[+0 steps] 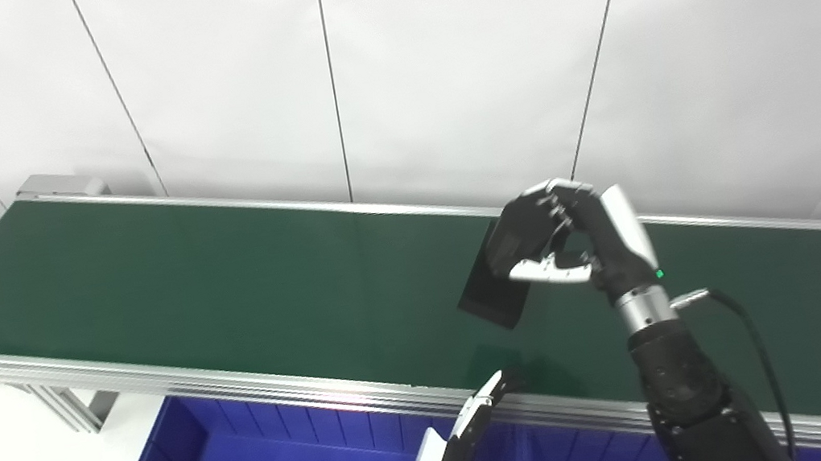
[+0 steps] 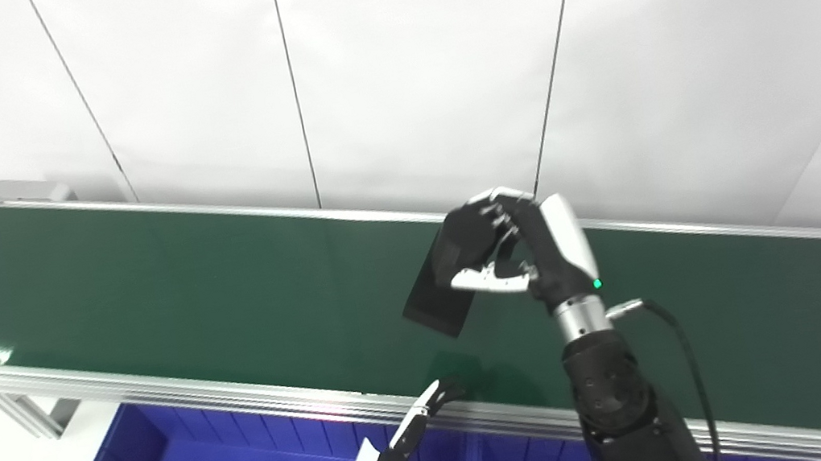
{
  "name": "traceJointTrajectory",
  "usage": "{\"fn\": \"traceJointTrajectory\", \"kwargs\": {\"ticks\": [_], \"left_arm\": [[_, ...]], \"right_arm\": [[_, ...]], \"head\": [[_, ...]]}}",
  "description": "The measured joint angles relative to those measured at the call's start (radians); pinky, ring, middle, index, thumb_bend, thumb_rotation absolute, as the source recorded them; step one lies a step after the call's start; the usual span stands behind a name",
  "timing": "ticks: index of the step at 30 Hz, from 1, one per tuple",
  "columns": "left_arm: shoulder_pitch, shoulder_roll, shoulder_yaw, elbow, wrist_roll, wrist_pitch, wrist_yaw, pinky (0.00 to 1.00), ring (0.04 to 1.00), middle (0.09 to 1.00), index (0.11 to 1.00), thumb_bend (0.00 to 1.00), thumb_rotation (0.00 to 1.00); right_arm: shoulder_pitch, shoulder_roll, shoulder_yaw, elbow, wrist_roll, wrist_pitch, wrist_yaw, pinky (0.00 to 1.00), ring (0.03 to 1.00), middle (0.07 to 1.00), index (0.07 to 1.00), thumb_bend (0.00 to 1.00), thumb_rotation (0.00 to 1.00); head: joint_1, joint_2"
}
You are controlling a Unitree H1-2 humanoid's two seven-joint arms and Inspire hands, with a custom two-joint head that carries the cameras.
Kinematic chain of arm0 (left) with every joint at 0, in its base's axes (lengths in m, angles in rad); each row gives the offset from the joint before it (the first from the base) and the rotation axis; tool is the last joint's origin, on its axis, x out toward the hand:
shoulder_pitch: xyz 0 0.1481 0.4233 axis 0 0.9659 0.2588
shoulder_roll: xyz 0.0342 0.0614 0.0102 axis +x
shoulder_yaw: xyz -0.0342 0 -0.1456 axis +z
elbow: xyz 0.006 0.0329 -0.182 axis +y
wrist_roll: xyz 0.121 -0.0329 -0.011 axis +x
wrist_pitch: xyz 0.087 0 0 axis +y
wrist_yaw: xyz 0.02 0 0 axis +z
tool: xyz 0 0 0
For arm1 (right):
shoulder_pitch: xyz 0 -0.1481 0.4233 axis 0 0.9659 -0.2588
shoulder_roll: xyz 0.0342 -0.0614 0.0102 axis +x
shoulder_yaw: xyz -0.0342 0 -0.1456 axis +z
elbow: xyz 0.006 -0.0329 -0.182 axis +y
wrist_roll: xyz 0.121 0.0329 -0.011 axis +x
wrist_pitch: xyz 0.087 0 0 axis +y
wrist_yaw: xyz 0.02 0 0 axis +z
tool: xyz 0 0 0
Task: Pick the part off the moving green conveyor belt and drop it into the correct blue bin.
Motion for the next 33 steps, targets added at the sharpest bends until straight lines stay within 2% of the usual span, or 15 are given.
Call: {"fn": "traceJointTrajectory", "kwargs": {"ticks": [2, 3, 5, 8, 9, 10, 11, 14, 18, 20, 21, 24, 27, 29, 33], "left_arm": [[0.006, 0.014, 0.01, -0.016, -0.015, 0.0, -0.014, 1.0, 0.971, 0.923, 0.964, 0.94, 1.0], [0.007, 0.019, 0.02, -0.025, -0.023, 0.0, -0.022, 1.0, 0.972, 0.928, 0.977, 0.94, 1.0], [0.012, 0.02, 0.047, -0.047, -0.035, 0.0, -0.042, 1.0, 0.966, 0.922, 0.982, 0.94, 1.0], [0.02, 0.02, 0.08, -0.089, -0.053, 0.0, -0.076, 1.0, 0.944, 0.899, 0.97, 0.96, 1.0], [0.023, 0.02, 0.089, -0.099, -0.059, -0.001, -0.089, 0.99, 0.943, 0.891, 0.964, 0.93, 1.0], [0.023, 0.02, 0.1, -0.105, -0.064, -0.001, -0.099, 0.99, 0.943, 0.888, 0.962, 0.92, 1.0], [0.023, 0.02, 0.109, -0.113, -0.068, 0.0, -0.115, 0.97, 0.939, 0.882, 0.962, 0.86, 1.0], [0.025, 0.021, 0.139, -0.148, -0.077, -0.001, -0.149, 0.93, 0.92, 0.87, 0.955, 0.85, 1.0], [0.025, 0.016, 0.194, -0.2, -0.078, 0.001, -0.196, 0.87, 0.902, 0.869, 0.953, 0.87, 1.0], [0.024, 0.011, 0.217, -0.22, -0.078, 0.004, -0.223, 0.9, 0.891, 0.864, 0.948, 0.86, 1.0], [0.024, 0.009, 0.228, -0.233, -0.077, 0.01, -0.233, 0.91, 0.89, 0.864, 0.948, 0.86, 1.0], [0.025, -0.001, 0.25, -0.264, -0.091, 0.02, -0.267, 0.9, 0.894, 0.871, 0.951, 0.85, 1.0], [0.025, -0.018, 0.276, -0.292, -0.119, 0.038, -0.295, 0.84, 0.882, 0.867, 0.947, 0.8, 1.0], [0.026, -0.024, 0.29, -0.31, -0.123, 0.051, -0.312, 0.84, 0.884, 0.866, 0.947, 0.81, 1.0], [0.027, -0.025, 0.311, -0.34, -0.14, 0.086, -0.348, 0.83, 0.89, 0.863, 0.946, 0.83, 1.0]], "right_arm": [[0.021, 0.004, -0.012, -0.064, 0.002, 0.038, 0.006, 0.27, 0.369, 0.493, 0.556, 0.51, 0.0], [0.029, 0.007, -0.019, -0.094, 0.002, 0.059, 0.008, 0.28, 0.369, 0.494, 0.556, 0.51, 0.0], [0.037, 0.011, -0.032, -0.138, 0.005, 0.093, 0.01, 0.28, 0.368, 0.495, 0.556, 0.51, 0.0], [0.051, 0.021, -0.059, -0.208, 0.03, 0.128, 0.015, 0.27, 0.369, 0.496, 0.555, 0.51, 0.0], [0.058, 0.022, -0.067, -0.229, 0.035, 0.139, 0.017, 0.27, 0.369, 0.498, 0.557, 0.51, 0.0], [0.067, 0.023, -0.071, -0.245, 0.036, 0.148, 0.02, 0.26, 0.369, 0.499, 0.557, 0.51, 0.0], [0.078, 0.022, -0.075, -0.265, 0.036, 0.158, 0.023, 0.27, 0.365, 0.495, 0.562, 0.51, 0.0], [0.118, 0.014, -0.088, -0.302, 0.028, 0.187, 0.028, 0.27, 0.361, 0.489, 0.567, 0.51, 0.0], [0.177, -0.023, -0.108, -0.344, 0.021, 0.201, 0.036, 0.28, 0.364, 0.492, 0.561, 0.51, 0.0], [0.196, -0.039, -0.117, -0.369, 0.016, 0.208, 0.039, 0.28, 0.369, 0.497, 0.554, 0.51, 0.0], [0.205, -0.045, -0.118, -0.383, 0.007, 0.211, 0.04, 0.28, 0.37, 0.497, 0.554, 0.51, 0.0], [0.237, -0.054, -0.12, -0.424, -0.003, 0.221, 0.045, 0.28, 0.372, 0.496, 0.554, 0.51, 0.0], [0.283, -0.057, -0.123, -0.47, -0.006, 0.231, 0.051, 0.27, 0.367, 0.489, 0.559, 0.51, 0.0], [0.323, -0.062, -0.128, -0.508, -0.013, 0.238, 0.053, 0.26, 0.366, 0.491, 0.559, 0.51, 0.0], [0.396, -0.08, -0.14, -0.57, -0.023, 0.256, 0.068, 0.26, 0.366, 0.489, 0.558, 0.51, 0.0]], "head": [[-0.027, 0.034], [-0.061, 0.066], [-0.061, 0.066], [-0.095, 0.107], [-0.107, 0.129], [-0.107, 0.129], [-0.115, 0.139], [-0.126, 0.156], [-0.13, 0.186], [-0.149, 0.213], [-0.149, 0.213], [-0.169, 0.23], [-0.204, 0.274], [-0.206, 0.276], [-0.219, 0.311]]}}
